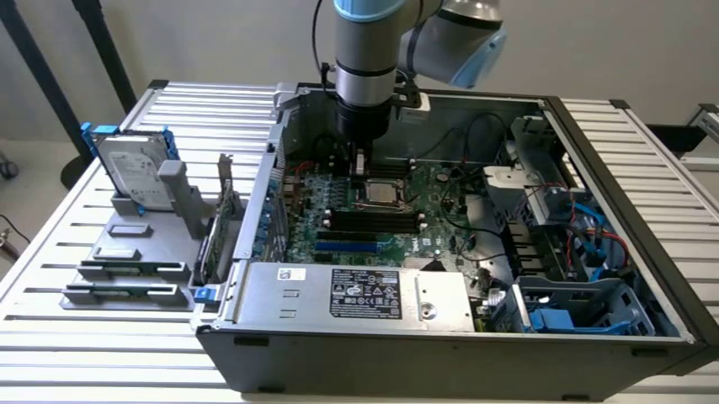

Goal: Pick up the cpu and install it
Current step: 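Close the cpu cover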

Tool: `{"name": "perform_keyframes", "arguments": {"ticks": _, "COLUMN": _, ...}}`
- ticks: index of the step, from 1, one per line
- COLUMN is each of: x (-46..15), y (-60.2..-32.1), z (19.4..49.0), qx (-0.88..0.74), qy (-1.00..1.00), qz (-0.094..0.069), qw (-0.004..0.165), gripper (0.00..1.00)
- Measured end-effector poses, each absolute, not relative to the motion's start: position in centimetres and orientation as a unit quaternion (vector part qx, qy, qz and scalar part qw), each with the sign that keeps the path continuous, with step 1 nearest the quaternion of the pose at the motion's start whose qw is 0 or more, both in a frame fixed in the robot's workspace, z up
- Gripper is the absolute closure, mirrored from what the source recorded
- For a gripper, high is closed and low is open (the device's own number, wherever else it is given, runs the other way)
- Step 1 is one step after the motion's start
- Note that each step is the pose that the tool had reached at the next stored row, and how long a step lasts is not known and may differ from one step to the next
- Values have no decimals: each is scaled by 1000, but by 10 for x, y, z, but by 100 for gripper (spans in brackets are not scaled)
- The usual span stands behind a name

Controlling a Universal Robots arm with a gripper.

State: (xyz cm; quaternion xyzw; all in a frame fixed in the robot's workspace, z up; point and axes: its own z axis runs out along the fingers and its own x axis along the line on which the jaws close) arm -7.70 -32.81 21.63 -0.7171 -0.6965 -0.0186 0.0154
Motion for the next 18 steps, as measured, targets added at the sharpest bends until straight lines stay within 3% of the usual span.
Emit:
{"name": "perform_keyframes", "arguments": {"ticks": 11, "x": -59, "y": -328, "z": 219, "qx": -717, "qy": -696, "qz": -18, "qw": 17, "gripper": 89}}
{"name": "perform_keyframes", "arguments": {"ticks": 18, "x": -27, "y": -328, "z": 241, "qx": -717, "qy": -696, "qz": -12, "qw": 23, "gripper": 89}}
